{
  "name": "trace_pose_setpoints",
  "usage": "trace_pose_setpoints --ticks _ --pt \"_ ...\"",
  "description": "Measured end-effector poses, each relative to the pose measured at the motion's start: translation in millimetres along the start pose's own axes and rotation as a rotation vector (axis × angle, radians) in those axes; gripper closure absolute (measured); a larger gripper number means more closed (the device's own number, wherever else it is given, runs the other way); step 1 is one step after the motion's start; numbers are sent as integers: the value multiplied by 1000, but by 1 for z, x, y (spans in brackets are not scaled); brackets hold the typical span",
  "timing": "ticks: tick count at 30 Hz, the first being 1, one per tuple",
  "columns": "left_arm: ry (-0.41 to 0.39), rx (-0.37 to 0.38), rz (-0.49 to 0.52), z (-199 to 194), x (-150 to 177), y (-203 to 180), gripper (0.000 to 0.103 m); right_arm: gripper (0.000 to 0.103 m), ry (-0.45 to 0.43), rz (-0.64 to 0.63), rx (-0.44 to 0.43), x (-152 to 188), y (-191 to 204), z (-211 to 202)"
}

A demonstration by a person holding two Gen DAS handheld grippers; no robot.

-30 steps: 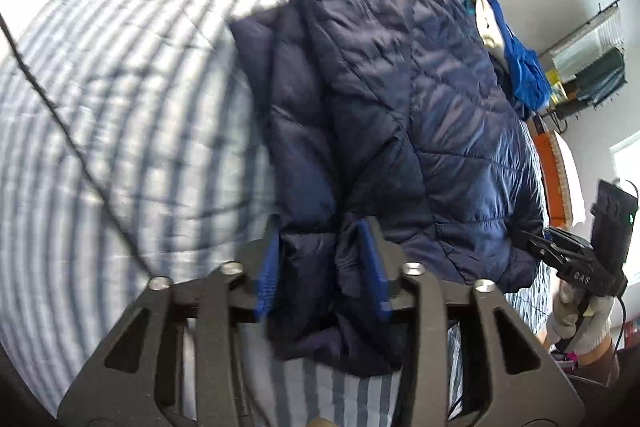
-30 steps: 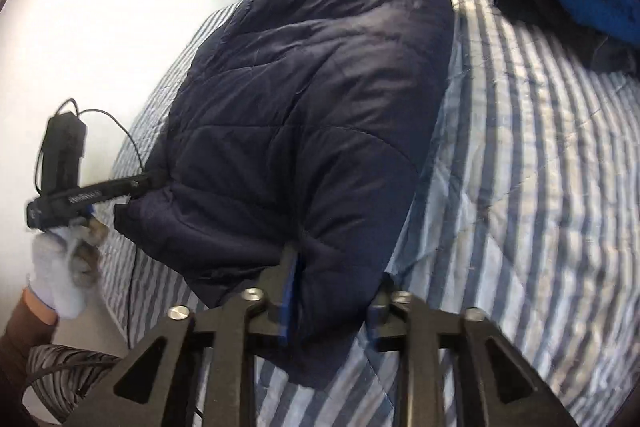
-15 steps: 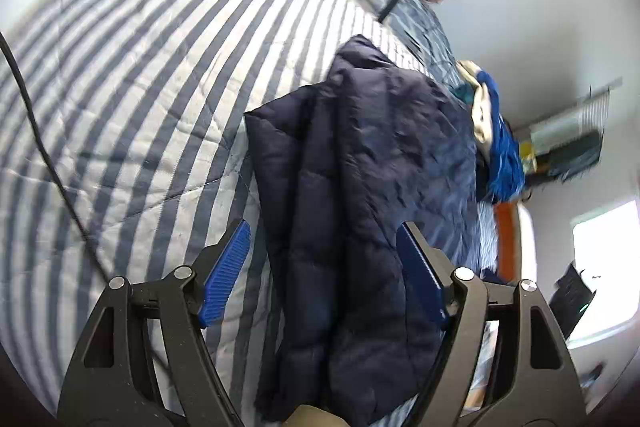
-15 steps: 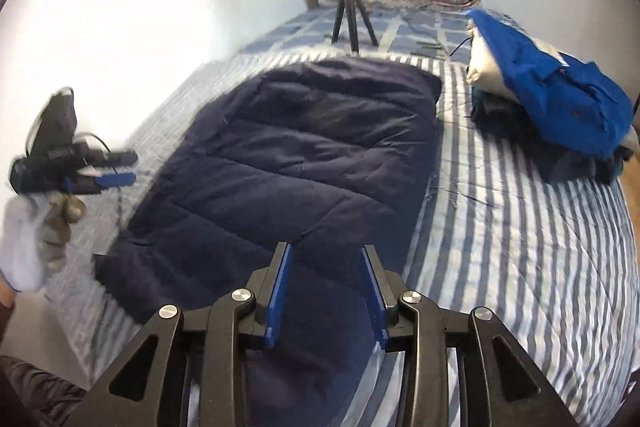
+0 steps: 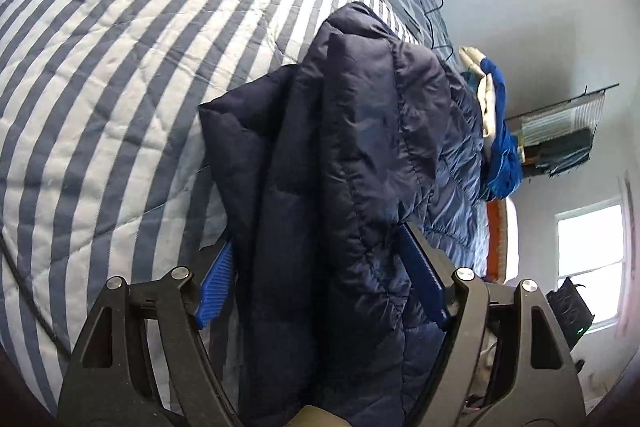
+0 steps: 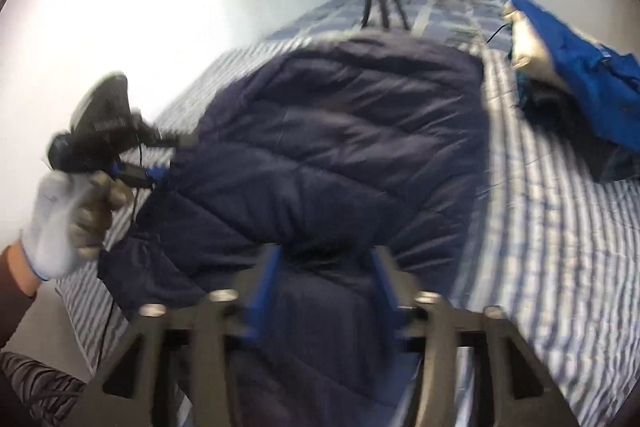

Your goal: Fold large clothes

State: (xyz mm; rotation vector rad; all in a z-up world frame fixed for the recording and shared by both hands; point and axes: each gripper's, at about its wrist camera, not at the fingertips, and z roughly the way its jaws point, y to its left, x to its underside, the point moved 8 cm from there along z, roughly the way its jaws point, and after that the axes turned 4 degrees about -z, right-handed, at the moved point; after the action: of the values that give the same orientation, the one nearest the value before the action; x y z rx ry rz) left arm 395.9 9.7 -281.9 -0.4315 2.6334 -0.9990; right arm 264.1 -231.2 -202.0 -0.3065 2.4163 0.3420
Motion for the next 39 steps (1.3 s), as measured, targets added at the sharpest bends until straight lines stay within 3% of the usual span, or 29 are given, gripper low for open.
trace_pose_setpoints --ticks 5,9,14,20,22,23,24,27,34,39 --pt "10 -6 9 8 -1 -3 24 19 -19 162 22 6 -56 -6" --pt "20 -32 43 16 -2 -5 24 19 14 303 -46 14 -87 8" --pt "22 -56 74 25 -4 -13 26 19 2 424 -167 15 -95 34" --pt "21 -71 107 33 -7 -19 48 17 7 496 -241 5 -90 60" --pt "13 -87 123 33 -6 -23 52 20 30 473 -201 -1 -88 65" --pt "9 -95 133 33 -5 -24 53 30 27 426 -138 -7 -86 59" --pt "4 -102 144 32 -5 -25 54 41 -8 372 -77 -17 -83 49" --pt "-3 -108 163 33 -4 -27 54 56 -122 202 103 -57 -80 22" --pt "-25 -88 168 31 -2 -26 54 60 -155 114 47 -142 -70 55" --pt "-37 -81 174 30 -1 -23 54 61 -17 34 130 -147 -67 127"
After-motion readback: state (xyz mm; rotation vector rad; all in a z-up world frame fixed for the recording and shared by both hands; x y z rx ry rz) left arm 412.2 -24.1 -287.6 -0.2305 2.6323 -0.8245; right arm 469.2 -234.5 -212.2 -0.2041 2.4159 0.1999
